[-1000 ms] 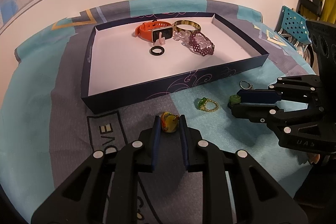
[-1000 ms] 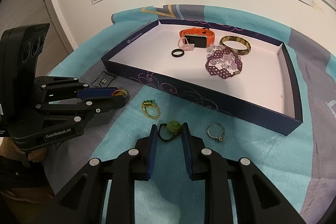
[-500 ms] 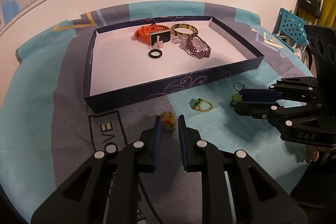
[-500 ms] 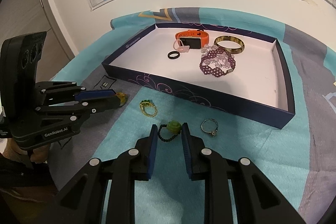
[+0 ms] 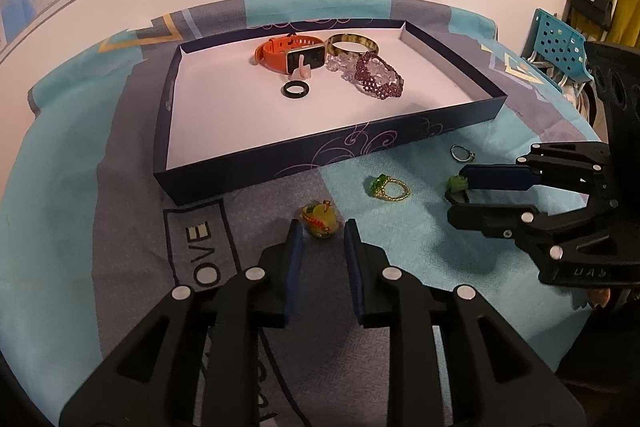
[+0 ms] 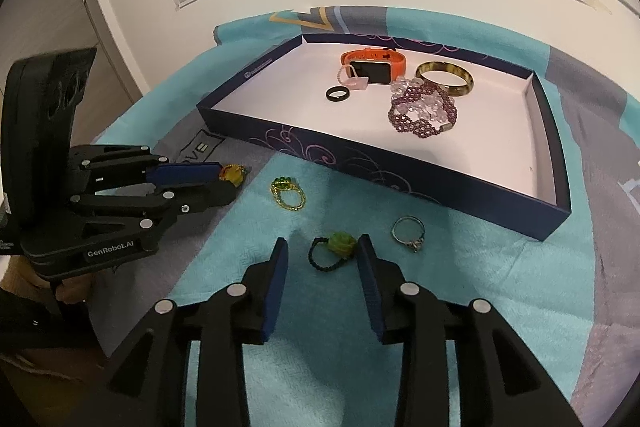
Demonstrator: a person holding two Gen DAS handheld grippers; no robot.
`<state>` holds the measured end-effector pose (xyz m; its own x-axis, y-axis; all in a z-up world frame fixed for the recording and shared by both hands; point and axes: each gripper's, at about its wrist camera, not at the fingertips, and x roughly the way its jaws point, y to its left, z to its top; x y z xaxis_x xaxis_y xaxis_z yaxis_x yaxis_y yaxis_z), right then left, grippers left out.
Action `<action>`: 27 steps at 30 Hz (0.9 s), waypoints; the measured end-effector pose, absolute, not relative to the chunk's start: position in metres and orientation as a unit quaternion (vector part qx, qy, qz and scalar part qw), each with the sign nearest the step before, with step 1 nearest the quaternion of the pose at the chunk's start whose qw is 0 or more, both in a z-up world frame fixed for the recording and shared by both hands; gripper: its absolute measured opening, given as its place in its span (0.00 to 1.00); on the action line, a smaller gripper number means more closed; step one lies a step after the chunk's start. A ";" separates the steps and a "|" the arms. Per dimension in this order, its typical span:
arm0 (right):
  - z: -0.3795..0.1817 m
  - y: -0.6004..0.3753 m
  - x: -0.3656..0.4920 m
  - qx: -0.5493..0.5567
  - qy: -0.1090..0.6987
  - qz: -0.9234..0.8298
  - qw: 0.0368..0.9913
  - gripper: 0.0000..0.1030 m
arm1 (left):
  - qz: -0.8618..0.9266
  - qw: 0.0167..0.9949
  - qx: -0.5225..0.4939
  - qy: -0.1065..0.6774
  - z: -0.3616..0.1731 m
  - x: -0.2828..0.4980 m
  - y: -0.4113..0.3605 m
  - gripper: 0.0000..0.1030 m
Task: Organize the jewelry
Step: 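Grasp the yellow duck charm with the left tool while the right tool grasps the green bead ring, then carry the yellow charm and green bead ring over the box and lower them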
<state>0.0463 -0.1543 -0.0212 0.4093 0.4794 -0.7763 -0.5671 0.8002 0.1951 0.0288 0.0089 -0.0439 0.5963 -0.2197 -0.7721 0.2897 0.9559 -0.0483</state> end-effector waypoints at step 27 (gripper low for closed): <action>-0.006 -0.169 0.051 -0.031 0.426 0.304 0.852 0.20 | -0.146 0.899 0.043 0.410 -0.033 0.024 0.007 0.16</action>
